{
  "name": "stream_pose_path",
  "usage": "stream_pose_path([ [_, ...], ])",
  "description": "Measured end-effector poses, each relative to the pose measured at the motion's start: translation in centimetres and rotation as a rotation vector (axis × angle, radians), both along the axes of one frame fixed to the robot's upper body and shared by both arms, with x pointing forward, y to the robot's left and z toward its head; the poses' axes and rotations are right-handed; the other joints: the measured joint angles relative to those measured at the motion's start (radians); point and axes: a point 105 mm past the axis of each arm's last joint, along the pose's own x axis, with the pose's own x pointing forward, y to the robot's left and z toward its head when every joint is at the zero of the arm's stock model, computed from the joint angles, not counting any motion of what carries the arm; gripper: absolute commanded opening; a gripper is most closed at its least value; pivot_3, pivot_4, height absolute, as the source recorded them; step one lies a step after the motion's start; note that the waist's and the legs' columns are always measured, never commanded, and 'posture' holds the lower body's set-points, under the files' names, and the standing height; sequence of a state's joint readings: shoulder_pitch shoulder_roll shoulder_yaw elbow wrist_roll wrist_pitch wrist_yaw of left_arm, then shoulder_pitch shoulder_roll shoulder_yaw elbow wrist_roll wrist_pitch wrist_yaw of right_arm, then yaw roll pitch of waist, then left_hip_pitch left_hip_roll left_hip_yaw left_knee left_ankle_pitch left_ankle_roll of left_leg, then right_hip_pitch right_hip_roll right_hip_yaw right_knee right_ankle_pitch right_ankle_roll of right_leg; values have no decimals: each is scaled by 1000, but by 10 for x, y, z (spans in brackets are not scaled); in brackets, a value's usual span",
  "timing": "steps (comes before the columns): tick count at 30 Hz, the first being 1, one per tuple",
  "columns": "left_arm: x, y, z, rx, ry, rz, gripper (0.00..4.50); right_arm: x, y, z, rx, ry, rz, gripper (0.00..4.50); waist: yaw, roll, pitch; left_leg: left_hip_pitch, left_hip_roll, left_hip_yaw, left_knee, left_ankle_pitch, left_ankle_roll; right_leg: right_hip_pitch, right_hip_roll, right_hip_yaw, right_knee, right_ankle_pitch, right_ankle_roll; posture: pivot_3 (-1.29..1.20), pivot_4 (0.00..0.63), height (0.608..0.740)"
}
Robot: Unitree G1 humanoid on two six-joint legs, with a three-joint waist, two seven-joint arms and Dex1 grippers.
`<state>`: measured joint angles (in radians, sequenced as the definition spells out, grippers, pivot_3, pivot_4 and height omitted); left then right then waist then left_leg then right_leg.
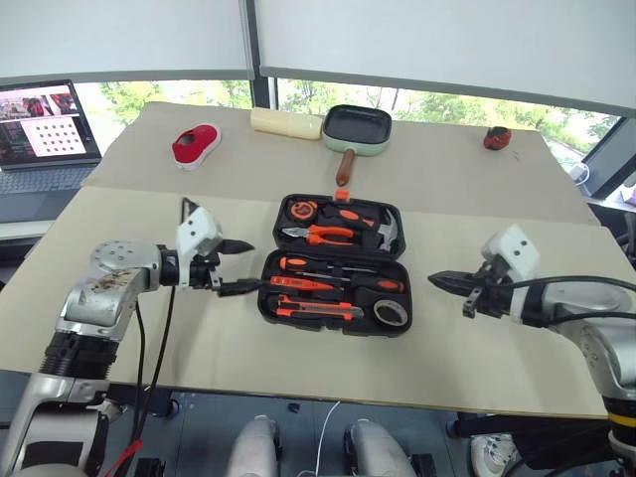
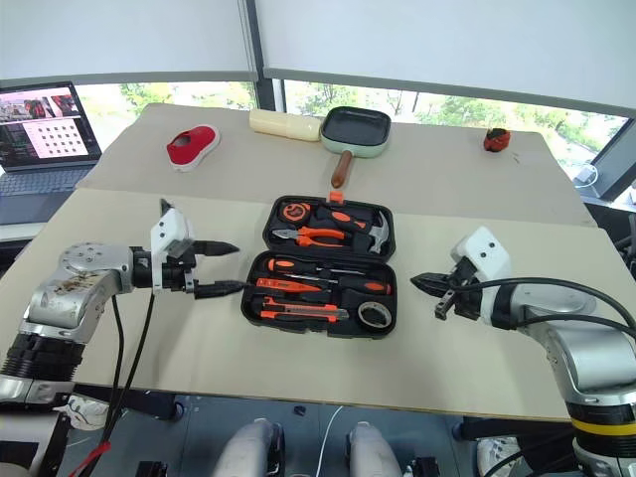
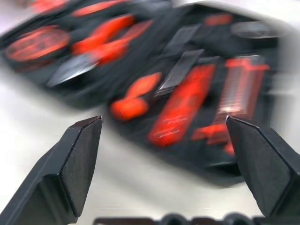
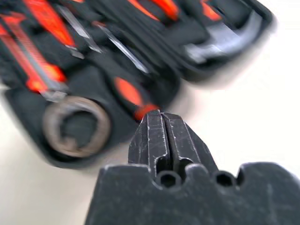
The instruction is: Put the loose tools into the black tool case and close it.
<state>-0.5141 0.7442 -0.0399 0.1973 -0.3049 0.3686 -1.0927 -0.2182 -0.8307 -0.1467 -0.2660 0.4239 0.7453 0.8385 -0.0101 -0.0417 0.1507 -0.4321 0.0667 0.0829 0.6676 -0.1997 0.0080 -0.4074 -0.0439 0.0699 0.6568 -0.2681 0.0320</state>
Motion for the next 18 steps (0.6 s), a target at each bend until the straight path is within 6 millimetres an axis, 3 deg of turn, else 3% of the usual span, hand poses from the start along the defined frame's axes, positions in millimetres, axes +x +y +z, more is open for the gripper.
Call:
stream_pose_path([
  [4, 10, 8, -17, 45, -8, 72, 1825, 14, -5, -10, -11, -4, -33, 0, -2, 0, 0, 0, 0, 1, 0, 0, 0, -1, 0, 0, 0, 0, 0, 0, 150, 740],
  [9, 17, -10, -36, 48, 8, 59, 50, 37, 6, -30, -98, -22, -13, 0, -2, 0, 0, -1, 0, 1, 0, 0, 0, -1, 0, 1, 0, 0, 0, 0, 150, 740],
  [12, 15, -23, -43, 45, 30, 24, 50, 44, 15, -40, -146, -24, 24, 0, -1, 0, 0, -5, 0, 1, 0, 0, 0, -6, 0, 1, 2, 0, 0, 0, 150, 740],
  [18, 2, -24, -43, 42, 56, -19, 50, 37, 31, -44, -169, -17, 131, 0, 1, 0, 0, -11, -1, 1, 0, 0, -1, -14, 0, 2, 6, 1, 0, 0, 150, 740],
])
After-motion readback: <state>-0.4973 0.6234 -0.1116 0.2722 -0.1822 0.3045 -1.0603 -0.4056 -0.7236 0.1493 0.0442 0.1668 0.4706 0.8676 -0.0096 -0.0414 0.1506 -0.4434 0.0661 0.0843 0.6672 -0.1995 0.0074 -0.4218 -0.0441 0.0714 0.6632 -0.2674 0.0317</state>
